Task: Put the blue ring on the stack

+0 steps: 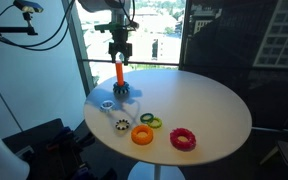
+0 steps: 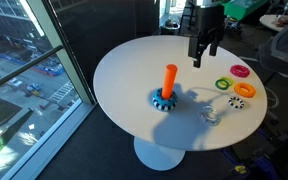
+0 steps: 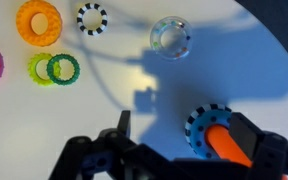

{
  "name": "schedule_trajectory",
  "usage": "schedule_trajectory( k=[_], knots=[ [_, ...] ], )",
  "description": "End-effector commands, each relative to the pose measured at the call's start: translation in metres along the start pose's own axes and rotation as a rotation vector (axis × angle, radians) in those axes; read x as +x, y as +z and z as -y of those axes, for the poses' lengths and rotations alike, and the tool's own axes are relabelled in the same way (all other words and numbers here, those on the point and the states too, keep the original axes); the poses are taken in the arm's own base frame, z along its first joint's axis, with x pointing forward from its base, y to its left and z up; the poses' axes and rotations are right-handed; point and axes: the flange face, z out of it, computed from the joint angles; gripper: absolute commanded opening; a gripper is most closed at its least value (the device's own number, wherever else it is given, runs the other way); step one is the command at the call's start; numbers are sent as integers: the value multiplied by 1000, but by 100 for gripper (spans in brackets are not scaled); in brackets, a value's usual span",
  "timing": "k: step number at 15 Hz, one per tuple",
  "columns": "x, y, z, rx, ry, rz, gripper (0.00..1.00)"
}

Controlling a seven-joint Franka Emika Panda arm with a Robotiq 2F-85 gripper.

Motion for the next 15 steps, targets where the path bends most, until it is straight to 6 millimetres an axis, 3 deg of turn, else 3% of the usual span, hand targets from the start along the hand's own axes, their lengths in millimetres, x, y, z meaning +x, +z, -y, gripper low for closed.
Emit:
schedule_trajectory(
  k=[1,9,15],
  knots=[
    [-41,-3,-16,-7,25,-20,100],
    [-106,-26,-47,11,89,-85,100],
    [-137,-50,-50,24,97,-161,100]
  ],
)
